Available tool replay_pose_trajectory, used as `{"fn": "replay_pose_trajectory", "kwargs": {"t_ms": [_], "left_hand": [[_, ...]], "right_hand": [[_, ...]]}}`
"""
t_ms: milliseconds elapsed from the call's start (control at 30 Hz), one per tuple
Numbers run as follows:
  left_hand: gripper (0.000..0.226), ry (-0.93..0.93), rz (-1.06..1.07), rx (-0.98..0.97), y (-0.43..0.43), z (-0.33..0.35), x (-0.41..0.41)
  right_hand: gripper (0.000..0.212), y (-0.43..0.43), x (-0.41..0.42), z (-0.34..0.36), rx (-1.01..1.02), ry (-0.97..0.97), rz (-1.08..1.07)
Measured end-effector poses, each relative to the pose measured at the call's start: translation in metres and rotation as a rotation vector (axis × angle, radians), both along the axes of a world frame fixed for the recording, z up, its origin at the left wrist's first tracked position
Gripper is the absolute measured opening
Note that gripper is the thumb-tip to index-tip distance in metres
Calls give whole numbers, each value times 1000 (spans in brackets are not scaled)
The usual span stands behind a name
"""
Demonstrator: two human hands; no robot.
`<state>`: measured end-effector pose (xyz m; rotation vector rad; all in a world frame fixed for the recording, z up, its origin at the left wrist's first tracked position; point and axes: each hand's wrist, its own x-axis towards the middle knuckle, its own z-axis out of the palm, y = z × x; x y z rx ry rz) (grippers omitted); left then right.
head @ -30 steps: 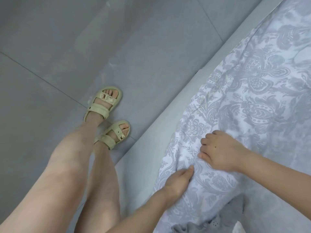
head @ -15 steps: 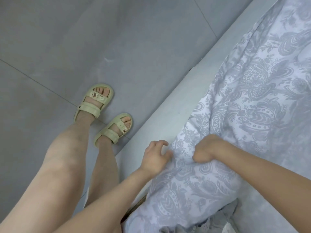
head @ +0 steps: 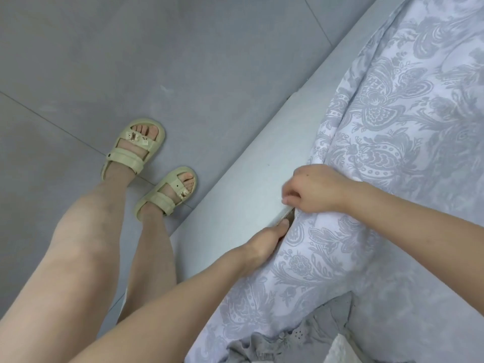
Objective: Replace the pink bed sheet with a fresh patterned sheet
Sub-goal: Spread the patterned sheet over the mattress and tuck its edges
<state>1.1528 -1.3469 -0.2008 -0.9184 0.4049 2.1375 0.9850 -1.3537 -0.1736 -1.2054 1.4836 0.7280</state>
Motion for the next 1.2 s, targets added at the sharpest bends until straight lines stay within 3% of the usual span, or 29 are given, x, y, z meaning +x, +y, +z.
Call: {"fn": "replay_pose_trajectory", "kwargs": {"t_ms": [100,267,400,467,567,667,767,933,1100,1200], "left_hand": [[46,149,-43,-68,1,-1,-7],[52,95,-89,-18,0,-2,-11],[68,80,-207,-3,-11,-4,-18],[73,74,-295,-121,-19,-4,-15],[58,53,-321,-405,-31,2,13],[64,104,-396,-459,-33,31,58],[66,124,-455,-411,-17,44,94],[63,-142,-191,-61,18,8,104],[80,-280,-231,29,27,-28,112],[64,-238,-286,57,31,-17,96]], "right_hand": [[44,-2,2,13,152,35,60],[56,-8,7,34,148,62,374],[67,-10,7,19,414,126,278],[70,-11,9,7,508,171,264],[72,-7,10,-5,599,228,269],[69,-4,15,-7,665,262,269],[73,1,17,-3,690,244,314],[86,-2,12,-4,736,256,209],[88,-5,15,-10,760,276,123],[84,-1,32,-14,753,289,211]]}}
